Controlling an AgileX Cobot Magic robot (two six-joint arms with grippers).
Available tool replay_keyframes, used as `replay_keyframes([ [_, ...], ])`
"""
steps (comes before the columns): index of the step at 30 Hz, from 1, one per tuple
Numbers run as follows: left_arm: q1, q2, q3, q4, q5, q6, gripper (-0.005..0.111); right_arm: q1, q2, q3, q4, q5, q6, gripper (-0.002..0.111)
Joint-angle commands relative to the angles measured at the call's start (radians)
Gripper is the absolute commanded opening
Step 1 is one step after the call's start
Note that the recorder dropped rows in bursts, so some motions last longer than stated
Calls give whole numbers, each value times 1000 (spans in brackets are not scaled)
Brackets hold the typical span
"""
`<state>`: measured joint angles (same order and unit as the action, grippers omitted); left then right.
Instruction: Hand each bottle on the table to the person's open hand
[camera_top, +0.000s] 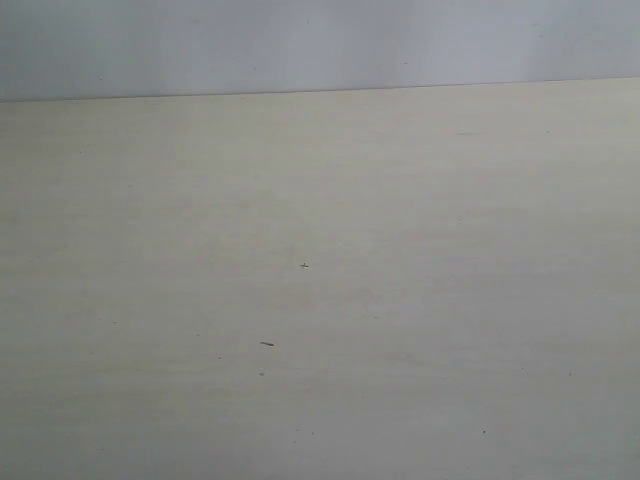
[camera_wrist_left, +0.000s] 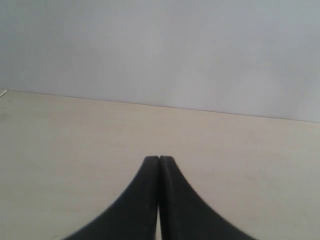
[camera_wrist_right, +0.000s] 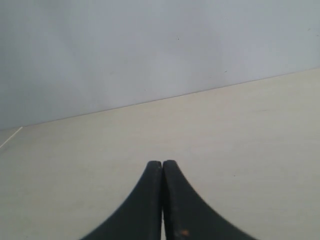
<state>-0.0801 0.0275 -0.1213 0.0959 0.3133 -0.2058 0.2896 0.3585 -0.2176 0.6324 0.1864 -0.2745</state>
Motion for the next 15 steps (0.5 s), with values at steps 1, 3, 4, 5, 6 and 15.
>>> replay_keyframes([
  [1,0,-27,45,33,-19,-13,2,0,-8,3,-2,0,-1,0],
  [3,0,-27,44,33,-1,-13,2,0,-8,3,-2,0,-1,0],
  [4,0,-27,44,33,4,-20,2,0,-8,3,-2,0,-1,0],
  [5,0,-27,44,33,6,-26,2,0,-8,3,-2,0,-1,0],
  [6,0,-27,44,33,6,-42,2,0,-8,3,-2,0,-1,0],
  [15,-79,-27,114,84,6,-65,2,0,-8,3,-2,0,-1,0],
])
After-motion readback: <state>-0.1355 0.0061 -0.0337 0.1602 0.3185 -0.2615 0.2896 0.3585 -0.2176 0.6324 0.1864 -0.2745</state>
